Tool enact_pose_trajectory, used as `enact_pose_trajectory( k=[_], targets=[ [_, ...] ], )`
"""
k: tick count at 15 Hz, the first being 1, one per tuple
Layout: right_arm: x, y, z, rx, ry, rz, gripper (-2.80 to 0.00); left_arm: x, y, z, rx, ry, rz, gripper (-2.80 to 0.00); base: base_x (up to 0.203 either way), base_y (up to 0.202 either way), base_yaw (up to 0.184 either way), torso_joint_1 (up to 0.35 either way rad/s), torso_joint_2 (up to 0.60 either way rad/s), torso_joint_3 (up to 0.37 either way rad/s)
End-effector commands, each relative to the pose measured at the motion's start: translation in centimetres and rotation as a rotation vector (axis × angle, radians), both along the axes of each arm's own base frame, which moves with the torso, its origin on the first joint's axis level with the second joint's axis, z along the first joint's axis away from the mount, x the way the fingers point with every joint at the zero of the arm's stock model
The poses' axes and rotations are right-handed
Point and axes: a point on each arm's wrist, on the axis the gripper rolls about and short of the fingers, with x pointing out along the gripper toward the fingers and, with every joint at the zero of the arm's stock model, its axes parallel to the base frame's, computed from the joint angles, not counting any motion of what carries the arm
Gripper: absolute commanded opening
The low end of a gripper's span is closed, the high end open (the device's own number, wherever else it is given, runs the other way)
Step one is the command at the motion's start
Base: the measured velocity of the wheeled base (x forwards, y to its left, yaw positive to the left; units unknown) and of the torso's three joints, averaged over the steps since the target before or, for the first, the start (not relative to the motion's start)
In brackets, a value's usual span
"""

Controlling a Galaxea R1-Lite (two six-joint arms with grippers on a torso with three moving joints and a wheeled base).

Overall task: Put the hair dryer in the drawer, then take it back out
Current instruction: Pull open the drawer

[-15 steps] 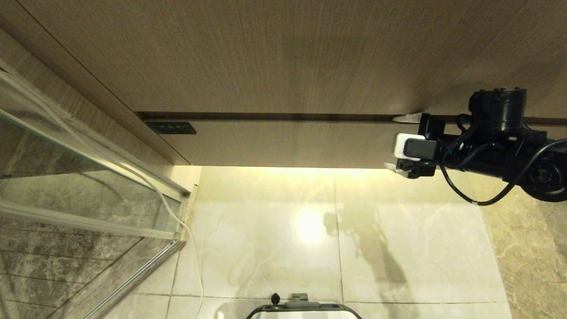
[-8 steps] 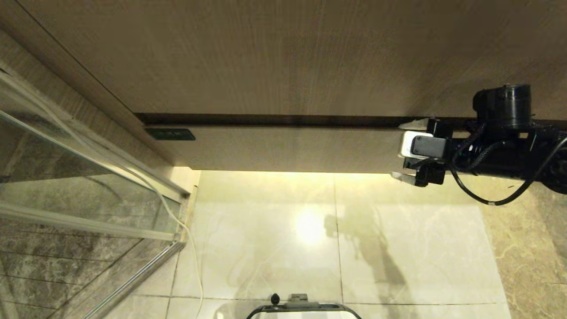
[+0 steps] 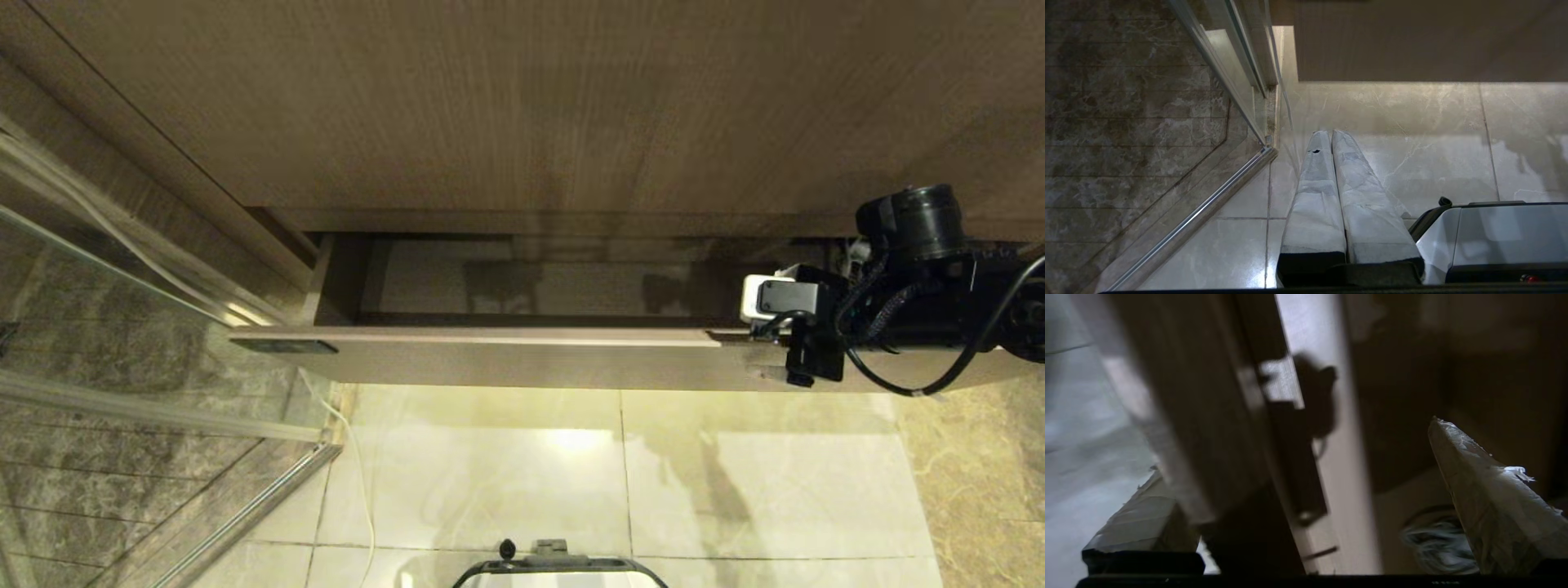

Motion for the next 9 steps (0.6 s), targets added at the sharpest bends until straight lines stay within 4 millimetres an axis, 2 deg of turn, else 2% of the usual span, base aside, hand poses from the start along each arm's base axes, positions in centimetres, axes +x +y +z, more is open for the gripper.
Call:
enact_pose_trajectory(
  k=[1, 2, 5, 9],
  targets=[
    [-1.1, -0.2, -0.1, 0.022, 0.045, -0.030, 0.00, 0.0, 0.0, 0.0, 0.000, 0.000, -0.001, -2.80, 0.000, 0.000, 0.000, 0.000, 0.00, 0.000],
    [-1.8, -0.3, -0.2, 0.028, 0.081, -0.044, 0.00, 0.0, 0.0, 0.0, 0.000, 0.000, -0.001, -2.80, 0.000, 0.000, 0.000, 0.000, 0.00, 0.000],
    [-5.5, -1.2, -0.1, 0.011, 0.228, -0.142, 0.00, 0.0, 0.0, 0.0, 0.000, 0.000, 0.000, -2.80, 0.000, 0.000, 0.000, 0.000, 0.00, 0.000],
    [-10.0, -2.5, -0.2, 0.023, 0.259, -0.235, 0.00, 0.0, 0.0, 0.0, 0.000, 0.000, 0.000, -2.80, 0.000, 0.000, 0.000, 0.000, 0.00, 0.000]
  ],
)
